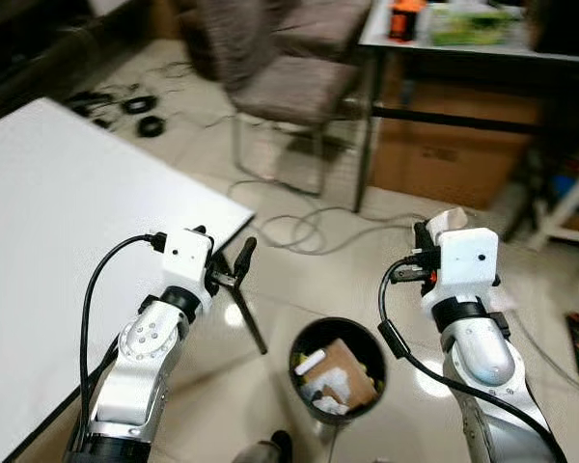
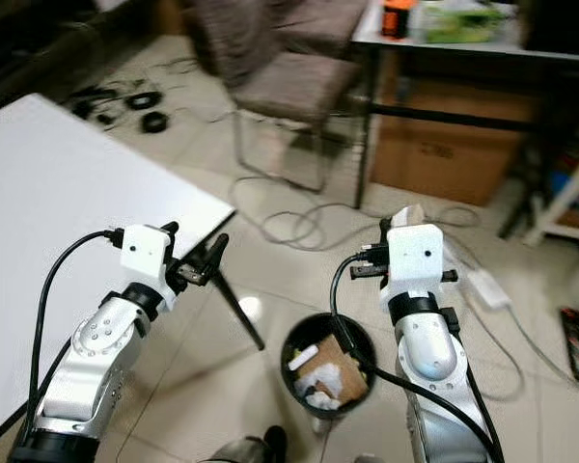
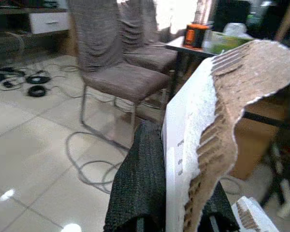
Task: Picking trash to rubbish bin
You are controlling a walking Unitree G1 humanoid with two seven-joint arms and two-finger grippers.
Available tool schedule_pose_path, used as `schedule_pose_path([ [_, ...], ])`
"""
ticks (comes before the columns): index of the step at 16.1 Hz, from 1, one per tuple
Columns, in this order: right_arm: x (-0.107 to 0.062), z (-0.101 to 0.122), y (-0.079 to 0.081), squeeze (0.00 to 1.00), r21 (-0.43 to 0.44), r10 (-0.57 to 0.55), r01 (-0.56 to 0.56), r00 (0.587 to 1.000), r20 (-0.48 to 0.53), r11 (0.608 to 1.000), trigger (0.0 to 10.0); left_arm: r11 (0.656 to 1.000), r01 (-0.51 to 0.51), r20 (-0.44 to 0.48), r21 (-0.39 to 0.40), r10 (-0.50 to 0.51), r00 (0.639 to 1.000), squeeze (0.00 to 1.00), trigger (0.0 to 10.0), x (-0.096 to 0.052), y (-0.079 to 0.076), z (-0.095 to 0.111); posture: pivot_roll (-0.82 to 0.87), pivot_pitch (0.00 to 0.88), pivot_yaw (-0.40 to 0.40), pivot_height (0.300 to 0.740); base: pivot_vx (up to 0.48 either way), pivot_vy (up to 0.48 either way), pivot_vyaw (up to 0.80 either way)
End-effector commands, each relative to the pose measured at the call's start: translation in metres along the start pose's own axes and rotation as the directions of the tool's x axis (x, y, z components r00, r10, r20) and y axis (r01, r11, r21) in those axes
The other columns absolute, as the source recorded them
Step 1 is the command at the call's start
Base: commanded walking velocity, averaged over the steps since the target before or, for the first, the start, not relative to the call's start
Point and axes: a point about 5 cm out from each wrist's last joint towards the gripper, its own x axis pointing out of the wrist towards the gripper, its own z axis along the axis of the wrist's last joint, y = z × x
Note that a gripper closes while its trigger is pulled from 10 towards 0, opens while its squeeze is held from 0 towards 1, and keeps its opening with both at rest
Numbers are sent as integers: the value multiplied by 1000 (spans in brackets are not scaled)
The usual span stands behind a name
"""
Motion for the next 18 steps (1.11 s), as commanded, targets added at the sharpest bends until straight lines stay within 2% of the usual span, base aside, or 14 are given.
schedule_pose_path([
  [1,0,0,2,0,-1,6,-6,1000,3,1000,10000,1000,1,-14,10,-1,1000,0,10000,-3,3,-4,-74,133,99,740,0,0,788],
  [2,0,0,1,0,0,4,-4,1000,4,1000,10000,1000,8,-14,8,-7,1000,0,10000,-3,2,-4,-73,134,100,740,0,0,781],
  [9,0,-2,0,0,9,-14,14,1000,-1,1000,10000,995,93,-9,-23,-93,996,0,10000,-2,-5,-3,-75,139,103,740,0,0,0],
  [15,-2,-8,0,0,3,-13,13,1000,-13,1000,10000,970,234,-27,-61,-236,971,0,10000,-6,-14,-7,-75,144,100,740,0,0,0],
  [18,-2,-10,2,0,6,-8,9,1000,-24,1000,10000,946,323,-26,-7,-323,946,0,10000,-10,-20,-13,-72,147,103,740,0,0,0],
])
